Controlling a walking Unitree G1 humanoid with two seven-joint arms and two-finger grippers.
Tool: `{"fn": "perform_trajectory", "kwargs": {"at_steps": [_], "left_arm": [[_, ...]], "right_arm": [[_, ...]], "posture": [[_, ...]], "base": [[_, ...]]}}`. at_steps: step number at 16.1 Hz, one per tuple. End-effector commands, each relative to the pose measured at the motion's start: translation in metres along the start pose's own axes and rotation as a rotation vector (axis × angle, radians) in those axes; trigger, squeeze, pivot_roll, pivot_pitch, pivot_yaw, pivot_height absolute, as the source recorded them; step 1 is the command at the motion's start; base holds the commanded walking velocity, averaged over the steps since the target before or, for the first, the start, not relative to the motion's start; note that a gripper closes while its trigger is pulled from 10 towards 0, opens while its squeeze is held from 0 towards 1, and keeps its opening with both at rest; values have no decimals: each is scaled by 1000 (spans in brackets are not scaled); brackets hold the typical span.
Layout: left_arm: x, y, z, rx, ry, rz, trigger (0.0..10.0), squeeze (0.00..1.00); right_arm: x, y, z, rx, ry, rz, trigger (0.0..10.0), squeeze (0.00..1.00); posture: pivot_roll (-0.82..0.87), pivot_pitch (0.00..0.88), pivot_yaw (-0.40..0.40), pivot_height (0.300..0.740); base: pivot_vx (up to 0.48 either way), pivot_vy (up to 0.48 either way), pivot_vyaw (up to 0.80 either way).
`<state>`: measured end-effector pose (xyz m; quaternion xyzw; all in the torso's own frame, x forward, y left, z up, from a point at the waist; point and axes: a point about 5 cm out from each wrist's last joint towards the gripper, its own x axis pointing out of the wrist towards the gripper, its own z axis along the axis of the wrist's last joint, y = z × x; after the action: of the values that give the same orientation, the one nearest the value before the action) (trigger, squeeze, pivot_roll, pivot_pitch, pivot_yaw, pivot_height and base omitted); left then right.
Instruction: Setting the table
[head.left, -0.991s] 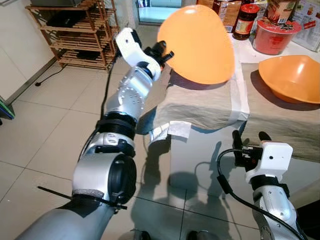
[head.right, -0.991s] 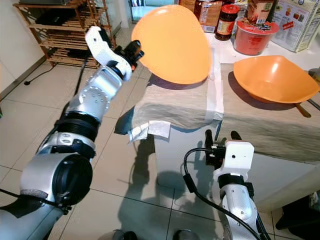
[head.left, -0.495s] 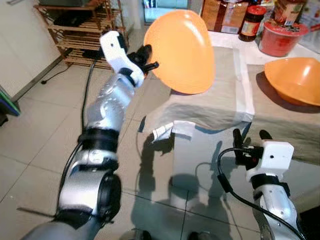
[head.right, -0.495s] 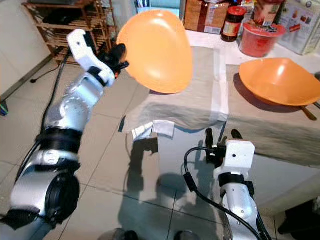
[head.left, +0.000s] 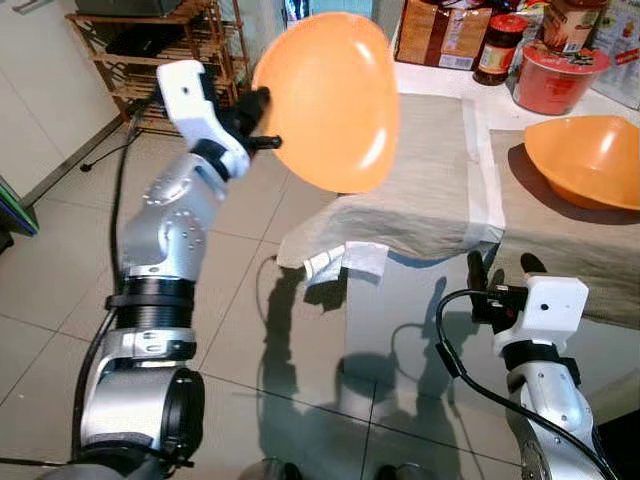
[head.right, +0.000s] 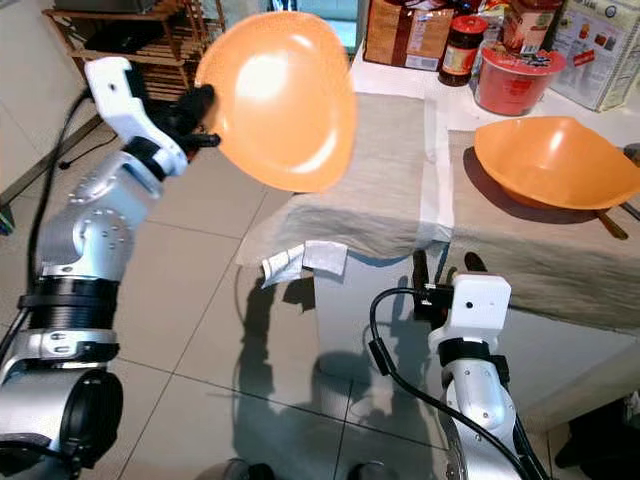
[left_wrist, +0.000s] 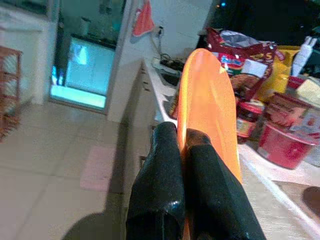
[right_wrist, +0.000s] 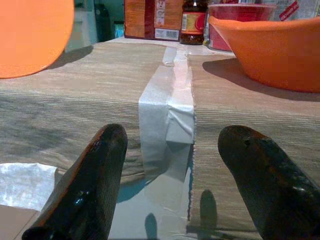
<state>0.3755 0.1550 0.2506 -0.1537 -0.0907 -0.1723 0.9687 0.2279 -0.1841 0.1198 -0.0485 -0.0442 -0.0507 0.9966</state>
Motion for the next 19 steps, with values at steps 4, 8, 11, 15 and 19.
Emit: {"fn": "perform_trajectory", "kwargs": {"at_steps": [4, 8, 11, 15, 19], "left_arm": [[-19, 68, 25, 179, -44, 248, 0, 0], [-28, 70, 11, 212, 18, 239, 0, 0], [-31, 60, -9, 196, 74, 183, 0, 0], [-45, 40, -40, 171, 153, 112, 0, 0], [-89, 45, -63, 268, 248, 121, 0, 0]], "right_arm": [[2, 2, -4, -1, 4, 15, 10000, 0], [2, 1, -5, -1, 6, 18, 10000, 0], [2, 0, -4, 0, 2, 21, 10000, 0], [5, 0, 0, 20, -11, 18, 10000, 0], [0, -6, 4, 43, -12, 18, 10000, 0]], "posture": [[-80, 47, 40, 740], [-78, 51, 38, 740], [-76, 52, 36, 740], [-71, 48, 40, 740], [-68, 40, 46, 740]], "base": [[0, 0, 0], [0, 0, 0], [0, 0, 0], [0, 0, 0], [0, 0, 0]]}}
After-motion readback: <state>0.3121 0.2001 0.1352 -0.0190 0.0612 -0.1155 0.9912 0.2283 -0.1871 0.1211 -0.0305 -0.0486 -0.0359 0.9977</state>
